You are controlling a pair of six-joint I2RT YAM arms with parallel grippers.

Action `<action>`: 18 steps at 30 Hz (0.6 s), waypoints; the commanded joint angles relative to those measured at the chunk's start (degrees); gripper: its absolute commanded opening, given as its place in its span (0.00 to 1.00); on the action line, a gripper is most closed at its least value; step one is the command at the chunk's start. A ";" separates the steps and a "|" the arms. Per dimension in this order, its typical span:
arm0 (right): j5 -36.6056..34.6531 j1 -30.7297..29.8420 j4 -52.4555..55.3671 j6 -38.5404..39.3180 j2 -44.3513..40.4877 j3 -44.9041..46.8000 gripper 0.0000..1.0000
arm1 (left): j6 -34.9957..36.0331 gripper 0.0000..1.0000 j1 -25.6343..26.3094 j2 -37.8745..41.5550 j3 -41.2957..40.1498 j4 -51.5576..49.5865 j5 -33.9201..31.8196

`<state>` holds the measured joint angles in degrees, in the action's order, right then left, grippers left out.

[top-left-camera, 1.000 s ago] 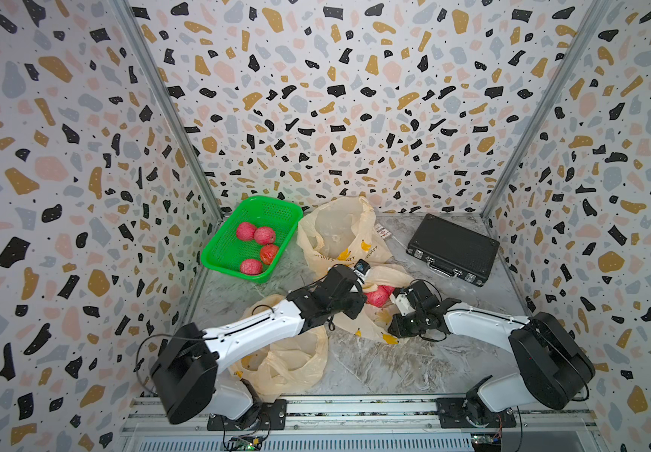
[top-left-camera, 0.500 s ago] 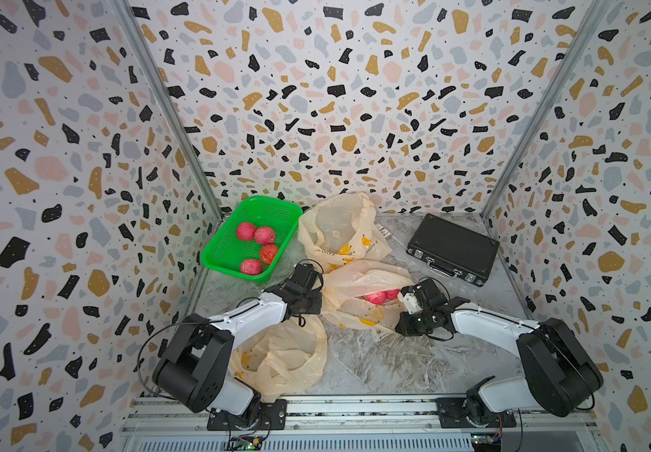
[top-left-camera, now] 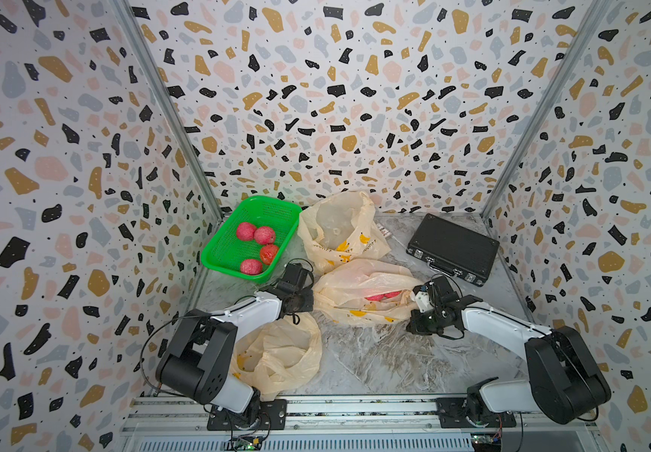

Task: Untie the knot of a plastic bag & take out the apple
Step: Untie the plastic bag at the center of the board.

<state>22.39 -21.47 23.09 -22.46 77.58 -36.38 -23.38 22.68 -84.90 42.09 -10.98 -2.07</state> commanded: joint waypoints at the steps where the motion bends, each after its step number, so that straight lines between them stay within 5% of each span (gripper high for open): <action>1: 1.26 0.56 3.84 1.38 -2.56 -0.58 0.06 | 0.86 0.01 -0.44 3.59 -2.74 2.48 0.39; 3: 4.16 0.56 4.78 2.32 -1.89 -1.80 0.09 | 1.42 0.12 -0.29 4.81 -3.19 4.34 3.44; 6: 8.01 0.56 7.66 4.17 -1.20 -4.44 0.19 | 1.49 0.42 0.98 8.93 -4.31 6.55 4.70; 7: 8.56 0.56 9.13 4.50 -1.65 -5.27 0.24 | 1.47 0.60 1.35 11.06 -4.70 6.46 4.53; 8: 9.22 0.56 10.24 4.49 -2.50 -5.93 0.30 | 1.21 0.95 1.57 13.46 -5.37 6.34 4.53; 11: 11.95 0.47 11.60 3.97 -5.18 -6.74 0.47 | -0.27 0.99 1.76 20.90 -7.32 5.49 4.71; 18: 19.34 -1.10 14.60 4.28 -3.20 -9.66 0.57 | 1.93 0.99 5.52 34.21 -4.57 -2.91 3.03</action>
<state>37.26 -21.76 34.17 -18.81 73.63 -44.16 -23.29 26.24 -53.23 35.31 -9.98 1.85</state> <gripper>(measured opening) 0.570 0.993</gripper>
